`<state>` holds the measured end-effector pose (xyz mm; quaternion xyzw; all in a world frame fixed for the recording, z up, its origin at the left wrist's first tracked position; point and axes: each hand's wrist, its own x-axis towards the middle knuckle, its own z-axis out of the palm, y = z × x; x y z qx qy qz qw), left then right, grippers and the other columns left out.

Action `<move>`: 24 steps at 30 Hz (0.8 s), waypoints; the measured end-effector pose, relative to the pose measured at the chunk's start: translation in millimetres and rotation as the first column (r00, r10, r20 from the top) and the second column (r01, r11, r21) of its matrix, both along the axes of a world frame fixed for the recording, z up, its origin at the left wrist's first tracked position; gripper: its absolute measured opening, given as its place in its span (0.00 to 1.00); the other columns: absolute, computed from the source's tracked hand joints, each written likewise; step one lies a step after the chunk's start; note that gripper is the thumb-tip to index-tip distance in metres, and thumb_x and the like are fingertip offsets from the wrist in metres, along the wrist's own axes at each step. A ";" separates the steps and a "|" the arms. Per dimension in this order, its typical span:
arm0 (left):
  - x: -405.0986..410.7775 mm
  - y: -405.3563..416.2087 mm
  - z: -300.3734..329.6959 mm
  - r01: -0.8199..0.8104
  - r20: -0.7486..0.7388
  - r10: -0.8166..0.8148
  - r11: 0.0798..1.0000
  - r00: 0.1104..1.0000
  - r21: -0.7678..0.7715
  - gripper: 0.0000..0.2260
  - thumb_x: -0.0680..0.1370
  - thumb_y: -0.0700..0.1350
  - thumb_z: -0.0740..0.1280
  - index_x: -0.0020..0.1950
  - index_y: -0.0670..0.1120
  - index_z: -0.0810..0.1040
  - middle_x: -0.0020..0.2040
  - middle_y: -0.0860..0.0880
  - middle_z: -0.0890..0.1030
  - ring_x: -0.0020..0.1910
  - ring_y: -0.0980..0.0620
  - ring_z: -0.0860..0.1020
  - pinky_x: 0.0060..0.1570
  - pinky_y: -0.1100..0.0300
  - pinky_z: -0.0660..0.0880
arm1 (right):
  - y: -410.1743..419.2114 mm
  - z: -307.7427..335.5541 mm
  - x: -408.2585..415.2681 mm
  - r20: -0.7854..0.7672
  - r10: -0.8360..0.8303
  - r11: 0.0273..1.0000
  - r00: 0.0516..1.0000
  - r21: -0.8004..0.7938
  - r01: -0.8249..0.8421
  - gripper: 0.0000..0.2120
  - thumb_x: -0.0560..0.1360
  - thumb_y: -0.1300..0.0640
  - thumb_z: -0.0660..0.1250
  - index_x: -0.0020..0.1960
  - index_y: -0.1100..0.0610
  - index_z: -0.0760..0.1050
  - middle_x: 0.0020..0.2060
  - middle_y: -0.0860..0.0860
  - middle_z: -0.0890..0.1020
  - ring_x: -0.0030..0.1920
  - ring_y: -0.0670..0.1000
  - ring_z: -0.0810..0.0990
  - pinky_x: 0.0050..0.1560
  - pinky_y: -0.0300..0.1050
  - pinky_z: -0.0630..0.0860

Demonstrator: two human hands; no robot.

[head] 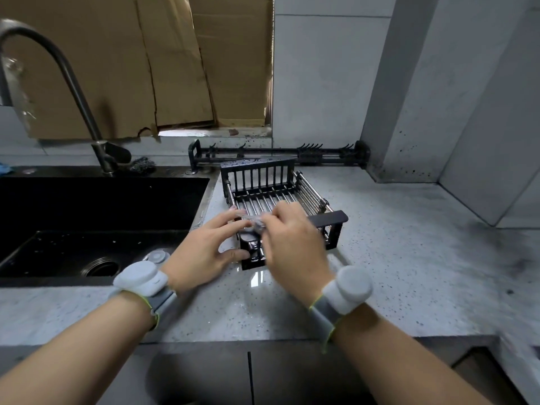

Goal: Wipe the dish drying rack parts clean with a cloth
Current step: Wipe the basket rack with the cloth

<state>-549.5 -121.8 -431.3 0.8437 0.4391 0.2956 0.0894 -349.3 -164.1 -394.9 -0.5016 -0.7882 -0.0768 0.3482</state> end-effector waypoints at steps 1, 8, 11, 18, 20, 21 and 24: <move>-0.7 0.9 -1.0 0.004 -0.003 -0.004 1.000 1.000 -0.008 0.26 0.75 0.63 0.68 0.68 0.52 0.77 0.75 0.58 0.69 0.77 0.59 0.61 0.73 0.56 0.65 | -2.9 0.6 -12.2 -0.007 0.029 1.000 1.000 0.009 -0.029 0.06 0.75 0.62 0.65 0.49 0.60 0.79 0.45 0.52 0.76 0.46 0.52 0.72 0.41 0.46 0.76; 0.3 -3.3 3.7 0.033 0.099 -0.029 0.999 0.995 -0.037 0.26 0.75 0.47 0.74 0.72 0.52 0.73 0.73 0.62 0.70 0.74 0.59 0.67 0.72 0.53 0.68 | -13.0 10.7 -16.7 -0.088 0.234 0.971 0.968 -0.037 -0.238 0.14 0.77 0.59 0.58 0.53 0.59 0.81 0.46 0.52 0.76 0.48 0.53 0.73 0.48 0.48 0.73; 3.7 -1.6 5.0 -0.009 -0.014 0.009 1.000 1.000 0.017 0.25 0.75 0.57 0.72 0.71 0.54 0.74 0.75 0.59 0.68 0.76 0.61 0.63 0.74 0.53 0.66 | -22.5 19.6 19.7 -0.207 0.204 0.974 0.957 -0.058 -0.220 0.10 0.79 0.62 0.62 0.55 0.58 0.81 0.47 0.50 0.76 0.46 0.49 0.74 0.48 0.40 0.74; 15.1 -15.7 23.7 -0.008 -0.069 0.004 0.998 0.998 -0.058 0.31 0.73 0.68 0.67 0.73 0.57 0.68 0.73 0.62 0.66 0.70 0.66 0.63 0.68 0.69 0.59 | -20.1 -0.5 129.9 -0.436 -0.318 0.939 0.842 -0.269 0.216 0.06 0.79 0.58 0.67 0.55 0.54 0.77 0.46 0.50 0.79 0.47 0.52 0.78 0.44 0.35 0.72; 24.8 -13.7 30.1 -0.020 -0.121 0.018 1.000 0.992 -0.008 0.30 0.75 0.73 0.60 0.71 0.59 0.70 0.70 0.58 0.70 0.68 0.59 0.68 0.68 0.61 0.65 | -21.6 -11.0 133.3 -0.440 -0.355 0.913 0.825 -0.351 0.205 0.05 0.78 0.57 0.67 0.53 0.53 0.73 0.45 0.50 0.79 0.45 0.51 0.78 0.42 0.42 0.75; 29.9 -12.9 31.1 -0.037 -0.162 0.041 0.999 0.986 0.027 0.28 0.75 0.73 0.57 0.70 0.59 0.71 0.69 0.55 0.72 0.67 0.55 0.69 0.67 0.56 0.67 | -22.0 -15.3 130.3 -0.449 -0.353 0.905 0.821 -0.386 0.179 0.06 0.78 0.59 0.67 0.52 0.54 0.71 0.45 0.51 0.78 0.43 0.49 0.78 0.38 0.39 0.75; 42.2 -12.5 30.1 -0.056 -0.265 0.085 0.992 0.961 0.114 0.24 0.79 0.70 0.52 0.68 0.59 0.70 0.64 0.50 0.76 0.62 0.47 0.73 0.62 0.49 0.73 | -19.1 -21.7 115.6 -0.532 -0.327 0.895 0.781 -0.440 0.075 0.07 0.78 0.63 0.65 0.52 0.56 0.68 0.45 0.55 0.77 0.34 0.46 0.80 0.31 0.34 0.75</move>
